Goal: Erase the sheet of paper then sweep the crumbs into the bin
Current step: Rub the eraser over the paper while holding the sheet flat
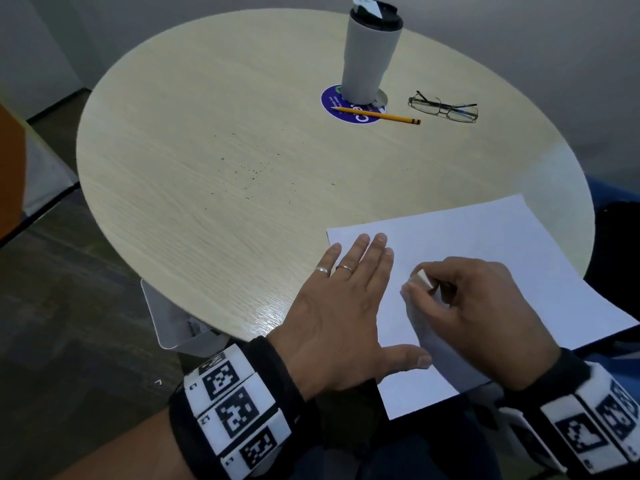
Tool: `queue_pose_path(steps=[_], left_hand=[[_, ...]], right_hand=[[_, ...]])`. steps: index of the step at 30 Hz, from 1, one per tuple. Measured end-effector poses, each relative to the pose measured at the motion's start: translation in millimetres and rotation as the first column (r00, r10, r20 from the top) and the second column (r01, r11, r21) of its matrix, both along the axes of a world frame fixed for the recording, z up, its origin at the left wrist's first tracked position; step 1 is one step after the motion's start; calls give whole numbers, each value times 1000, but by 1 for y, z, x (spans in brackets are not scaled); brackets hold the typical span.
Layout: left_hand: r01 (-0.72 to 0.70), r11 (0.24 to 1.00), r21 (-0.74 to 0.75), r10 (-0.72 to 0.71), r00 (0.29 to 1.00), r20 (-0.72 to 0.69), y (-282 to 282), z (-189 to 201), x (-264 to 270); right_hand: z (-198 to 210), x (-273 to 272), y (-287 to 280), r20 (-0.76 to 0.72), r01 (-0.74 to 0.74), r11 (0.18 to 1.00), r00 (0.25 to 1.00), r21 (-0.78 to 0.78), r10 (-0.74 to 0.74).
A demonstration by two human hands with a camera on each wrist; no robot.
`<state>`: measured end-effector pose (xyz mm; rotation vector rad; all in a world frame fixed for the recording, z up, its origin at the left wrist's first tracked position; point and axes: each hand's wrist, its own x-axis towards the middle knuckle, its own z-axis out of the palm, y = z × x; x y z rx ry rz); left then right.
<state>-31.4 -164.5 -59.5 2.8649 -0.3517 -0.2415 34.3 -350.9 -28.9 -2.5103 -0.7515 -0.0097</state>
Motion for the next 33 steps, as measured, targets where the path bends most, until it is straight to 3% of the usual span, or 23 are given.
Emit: queue_pose_path(steps=[3, 6, 11, 14, 19, 24, 27, 30, 33], left_hand=[[-41, 995, -89, 48, 996, 81, 4, -1, 5], [-90, 982, -167, 102, 993, 63, 5, 1, 10], [-123, 981, -151, 126, 992, 14, 0, -2, 9], [-125, 982, -145, 128, 992, 16, -2, -2, 9], [-132, 983, -130, 136, 990, 23, -2, -3, 7], [-152, 979, -134, 152, 988, -8, -3, 3, 7], [-149, 980, -135, 151, 988, 8, -3, 1, 7], [-153, 979, -137, 158, 987, 28, -3, 0, 6], [-152, 979, -136, 155, 988, 15, -3, 0, 7]], right_hand=[[0, -4, 0, -6, -8, 1000, 1000, 30, 8], [0, -7, 2, -37, 4, 999, 999, 44, -3], [11, 7, -9, -105, 59, 998, 993, 24, -56], [16, 17, -16, -41, 139, 990, 989, -36, -141], [7, -4, 8, -21, 9, 1000, 1000, -9, -9], [26, 34, -30, 12, 175, 979, 985, -101, -175], [28, 18, -11, 56, 97, 995, 994, -23, -95], [11, -9, 16, 4, -43, 999, 999, 0, 43], [2, 6, 5, -38, 38, 998, 999, 41, -37]])
